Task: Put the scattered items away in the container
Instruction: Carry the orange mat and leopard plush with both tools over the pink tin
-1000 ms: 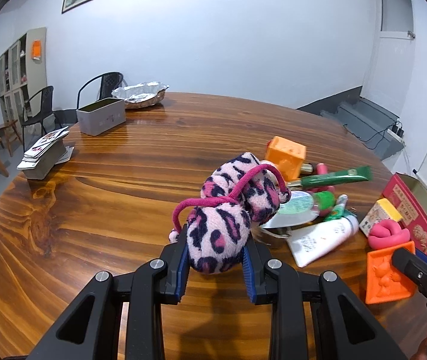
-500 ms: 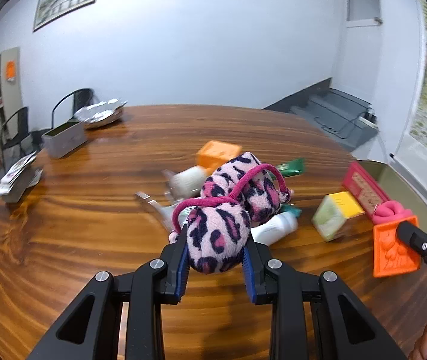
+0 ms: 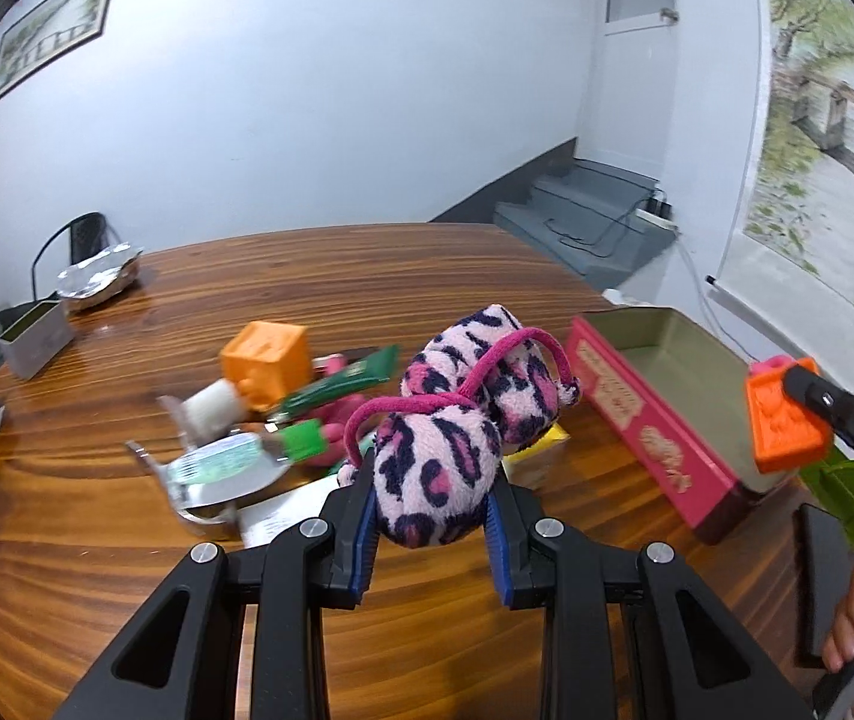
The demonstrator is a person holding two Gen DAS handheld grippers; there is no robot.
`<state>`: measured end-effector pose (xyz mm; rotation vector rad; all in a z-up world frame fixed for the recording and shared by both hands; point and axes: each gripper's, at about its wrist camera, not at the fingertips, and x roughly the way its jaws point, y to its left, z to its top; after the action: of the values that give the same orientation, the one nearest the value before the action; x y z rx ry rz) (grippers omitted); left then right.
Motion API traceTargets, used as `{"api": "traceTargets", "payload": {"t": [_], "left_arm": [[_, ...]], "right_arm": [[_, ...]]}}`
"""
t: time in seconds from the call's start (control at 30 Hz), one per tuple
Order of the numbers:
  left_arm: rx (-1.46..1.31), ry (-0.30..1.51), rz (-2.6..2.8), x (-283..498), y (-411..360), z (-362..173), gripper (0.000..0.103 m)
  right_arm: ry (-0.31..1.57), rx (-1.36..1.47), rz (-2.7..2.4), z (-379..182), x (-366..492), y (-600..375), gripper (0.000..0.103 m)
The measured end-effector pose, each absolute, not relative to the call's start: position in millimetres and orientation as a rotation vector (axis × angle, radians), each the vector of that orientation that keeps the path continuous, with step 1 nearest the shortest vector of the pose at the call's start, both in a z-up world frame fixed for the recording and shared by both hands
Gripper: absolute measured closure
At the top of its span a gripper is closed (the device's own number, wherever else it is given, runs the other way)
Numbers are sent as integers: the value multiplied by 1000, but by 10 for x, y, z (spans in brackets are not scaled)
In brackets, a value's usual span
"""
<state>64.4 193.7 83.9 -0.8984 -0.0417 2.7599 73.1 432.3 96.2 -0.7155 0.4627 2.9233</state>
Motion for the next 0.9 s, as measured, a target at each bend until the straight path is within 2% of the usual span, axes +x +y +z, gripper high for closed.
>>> {"api": "traceTargets", "payload": {"t": [0.4, 0.9], "left_arm": [[-884, 25, 2698, 466, 2453, 909, 72], [-812, 84, 2501, 81, 3175, 1106, 71]], "right_arm": [[537, -729, 2919, 834, 598, 4663, 37], [517, -503, 2992, 951, 900, 4689, 37]]}}
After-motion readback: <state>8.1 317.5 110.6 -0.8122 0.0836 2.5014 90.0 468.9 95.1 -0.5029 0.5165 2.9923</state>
